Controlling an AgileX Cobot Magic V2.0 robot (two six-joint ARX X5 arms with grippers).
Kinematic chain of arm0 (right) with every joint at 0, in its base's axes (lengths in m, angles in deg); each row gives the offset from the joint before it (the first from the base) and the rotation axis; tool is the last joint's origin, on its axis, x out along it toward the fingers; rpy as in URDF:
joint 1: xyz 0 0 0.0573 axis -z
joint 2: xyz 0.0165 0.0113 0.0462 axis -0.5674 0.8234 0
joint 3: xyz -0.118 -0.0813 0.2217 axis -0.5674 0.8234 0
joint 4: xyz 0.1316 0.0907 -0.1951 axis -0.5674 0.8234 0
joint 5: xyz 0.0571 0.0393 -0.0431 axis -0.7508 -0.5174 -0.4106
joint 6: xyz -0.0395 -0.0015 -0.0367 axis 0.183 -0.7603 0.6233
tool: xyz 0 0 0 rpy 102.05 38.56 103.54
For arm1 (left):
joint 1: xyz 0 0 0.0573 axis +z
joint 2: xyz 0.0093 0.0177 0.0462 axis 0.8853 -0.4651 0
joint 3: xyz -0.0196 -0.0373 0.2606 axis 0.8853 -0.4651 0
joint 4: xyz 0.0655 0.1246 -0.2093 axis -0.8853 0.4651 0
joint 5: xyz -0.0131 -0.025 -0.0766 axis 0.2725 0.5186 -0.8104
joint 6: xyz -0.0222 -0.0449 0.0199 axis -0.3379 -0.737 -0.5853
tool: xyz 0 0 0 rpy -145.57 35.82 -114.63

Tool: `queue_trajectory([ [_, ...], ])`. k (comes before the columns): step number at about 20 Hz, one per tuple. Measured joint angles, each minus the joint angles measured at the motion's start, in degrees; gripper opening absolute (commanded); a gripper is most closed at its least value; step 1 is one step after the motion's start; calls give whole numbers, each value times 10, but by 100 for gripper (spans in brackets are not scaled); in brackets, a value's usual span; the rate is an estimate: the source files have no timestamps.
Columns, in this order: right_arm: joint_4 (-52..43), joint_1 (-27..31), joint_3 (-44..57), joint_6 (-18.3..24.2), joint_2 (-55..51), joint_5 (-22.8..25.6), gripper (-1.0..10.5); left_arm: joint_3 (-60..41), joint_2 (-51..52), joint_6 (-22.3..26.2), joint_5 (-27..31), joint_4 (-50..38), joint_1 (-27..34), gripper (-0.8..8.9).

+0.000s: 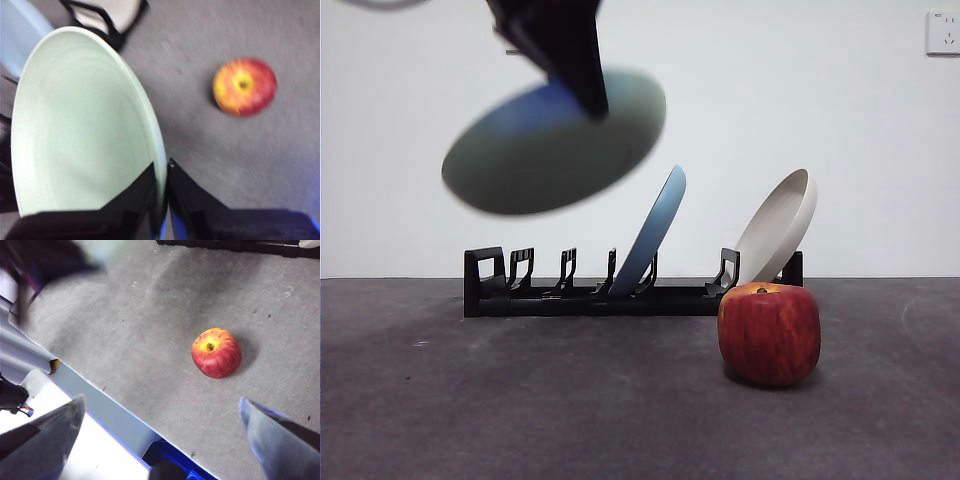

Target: Take the green plate from the plate rack,put the plate on the table,take the apple from the table,put the apple in the plate

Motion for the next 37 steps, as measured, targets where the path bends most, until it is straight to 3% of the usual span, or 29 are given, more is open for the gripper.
queue_trajectory([
  [5, 0, 0, 0, 0, 0, 0, 599, -150, -7, 17, 48, -156, -35, -5],
  [8, 0, 0, 0, 0, 0, 0, 599, -202, -29, 37, 48, -213, -41, -5],
  [17, 0, 0, 0, 0, 0, 0, 599, -220, -139, 70, 87, -297, -73, -6],
  [20, 0, 0, 0, 0, 0, 0, 599, -218, -151, 68, 92, -300, -79, 53],
  [22, 0, 0, 0, 0, 0, 0, 599, -218, -153, 58, 71, -291, -79, 263],
  [23, 0, 0, 0, 0, 0, 0, 599, -218, -156, 52, 70, -289, -81, 322],
  [31, 0, 0, 0, 0, 3, 0, 599, -212, -139, 22, 71, -266, -82, 324],
  [37, -40, -2, 0, 0, 44, 0, 599, -167, -19, -15, 65, -193, -84, 324],
])
